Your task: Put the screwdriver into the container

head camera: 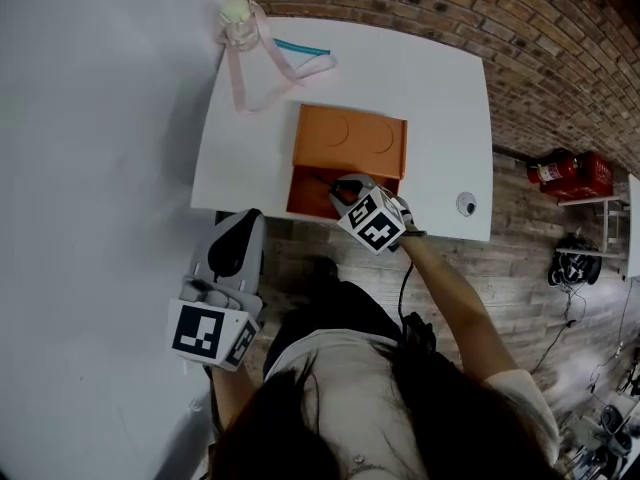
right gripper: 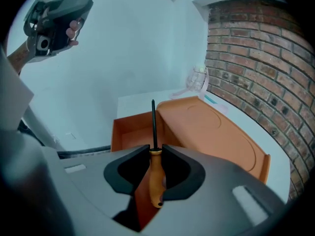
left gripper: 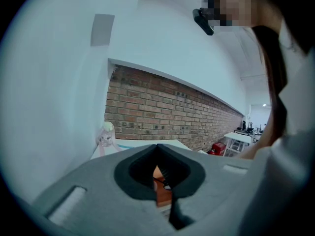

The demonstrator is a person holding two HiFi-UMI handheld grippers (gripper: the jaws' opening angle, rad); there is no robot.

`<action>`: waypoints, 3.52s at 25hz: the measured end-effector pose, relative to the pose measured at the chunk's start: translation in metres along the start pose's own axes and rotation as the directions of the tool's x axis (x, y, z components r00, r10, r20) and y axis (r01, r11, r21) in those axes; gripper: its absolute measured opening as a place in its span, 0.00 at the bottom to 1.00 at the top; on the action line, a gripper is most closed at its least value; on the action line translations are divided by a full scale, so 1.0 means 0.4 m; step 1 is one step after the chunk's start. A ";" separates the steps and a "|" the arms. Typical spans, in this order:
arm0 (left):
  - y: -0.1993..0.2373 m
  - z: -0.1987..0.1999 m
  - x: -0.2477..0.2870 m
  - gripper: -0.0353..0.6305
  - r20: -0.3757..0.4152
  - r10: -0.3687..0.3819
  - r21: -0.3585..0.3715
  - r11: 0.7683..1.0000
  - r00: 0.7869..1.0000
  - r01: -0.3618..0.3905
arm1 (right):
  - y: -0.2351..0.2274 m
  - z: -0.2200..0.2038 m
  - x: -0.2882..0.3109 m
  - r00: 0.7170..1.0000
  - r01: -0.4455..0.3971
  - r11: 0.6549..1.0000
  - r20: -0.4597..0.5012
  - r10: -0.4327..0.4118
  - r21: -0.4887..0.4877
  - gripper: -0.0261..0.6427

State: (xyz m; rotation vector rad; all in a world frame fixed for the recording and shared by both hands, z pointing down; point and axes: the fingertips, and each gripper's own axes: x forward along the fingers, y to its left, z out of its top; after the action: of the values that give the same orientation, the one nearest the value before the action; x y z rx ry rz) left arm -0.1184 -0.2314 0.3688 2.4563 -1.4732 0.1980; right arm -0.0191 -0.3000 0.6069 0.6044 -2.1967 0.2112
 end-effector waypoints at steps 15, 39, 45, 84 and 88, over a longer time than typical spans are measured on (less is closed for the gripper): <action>-0.013 -0.019 -0.001 0.06 -0.021 0.018 -0.007 1.000 1.000 -0.018 | 0.001 -0.025 0.058 0.993 -0.061 0.998 -0.108 0.056 -0.036 0.16; -0.014 -0.029 -0.043 0.06 -0.022 0.020 -0.003 1.000 1.000 -0.020 | 0.024 -0.038 0.101 0.964 -0.089 0.984 -0.261 0.046 -0.155 0.17; -0.012 -0.029 -0.056 0.06 -0.014 0.017 0.004 1.000 1.000 -0.017 | 0.021 -0.032 0.101 0.970 -0.069 0.986 -0.241 0.031 -0.150 0.18; -0.136 0.012 -0.170 0.06 0.056 -0.114 0.099 0.989 0.992 0.108 | 0.084 0.049 -0.189 0.979 0.171 0.971 0.078 -0.186 0.165 0.17; -0.154 0.016 -0.183 0.06 0.059 -0.134 0.112 0.986 0.989 0.127 | 0.100 0.049 -0.228 0.971 0.195 0.962 0.102 -0.217 0.190 0.17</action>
State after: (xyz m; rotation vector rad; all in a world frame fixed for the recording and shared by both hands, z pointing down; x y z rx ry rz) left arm -0.0990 -0.1441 0.3344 2.6595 -1.3537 0.1760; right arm -0.0026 -0.2399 0.5266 0.9643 -2.2269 0.2698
